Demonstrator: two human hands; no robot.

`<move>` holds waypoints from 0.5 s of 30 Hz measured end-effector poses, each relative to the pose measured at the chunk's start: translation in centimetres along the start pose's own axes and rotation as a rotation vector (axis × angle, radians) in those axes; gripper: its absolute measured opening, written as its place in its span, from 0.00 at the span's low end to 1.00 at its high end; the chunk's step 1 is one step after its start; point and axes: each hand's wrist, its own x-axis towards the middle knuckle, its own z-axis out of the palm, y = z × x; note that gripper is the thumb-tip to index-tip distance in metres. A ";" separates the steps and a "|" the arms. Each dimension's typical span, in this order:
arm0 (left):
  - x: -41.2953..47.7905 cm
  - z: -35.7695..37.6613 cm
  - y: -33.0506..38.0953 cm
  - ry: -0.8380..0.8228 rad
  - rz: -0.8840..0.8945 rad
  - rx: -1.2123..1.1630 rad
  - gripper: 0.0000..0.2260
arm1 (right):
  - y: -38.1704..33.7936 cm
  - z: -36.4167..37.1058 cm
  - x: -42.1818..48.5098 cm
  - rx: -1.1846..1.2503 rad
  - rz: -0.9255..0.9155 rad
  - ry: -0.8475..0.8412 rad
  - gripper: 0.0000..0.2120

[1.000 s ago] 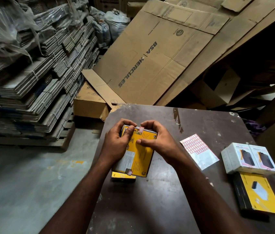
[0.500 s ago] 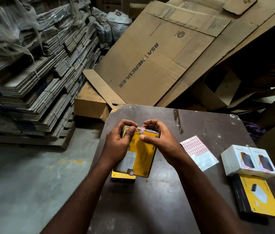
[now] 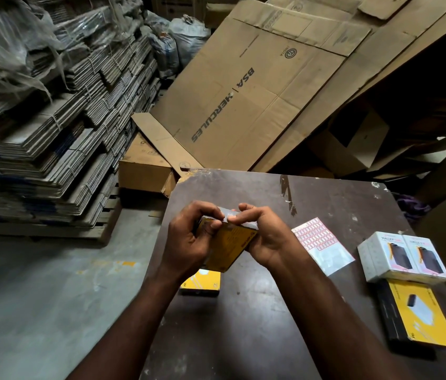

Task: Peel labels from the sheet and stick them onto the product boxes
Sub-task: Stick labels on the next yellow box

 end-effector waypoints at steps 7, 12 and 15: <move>0.3 0.1 -0.1 0.013 -0.047 -0.001 0.08 | 0.3 -0.5 -0.5 0.005 0.032 -0.070 0.14; 0.5 0.1 -0.1 0.008 -0.045 0.004 0.07 | 1.1 -0.6 -0.3 -0.217 -0.159 -0.059 0.20; 0.3 0.4 -0.3 0.014 -0.051 -0.005 0.07 | 1.2 -0.4 -0.3 -0.122 -0.179 -0.023 0.09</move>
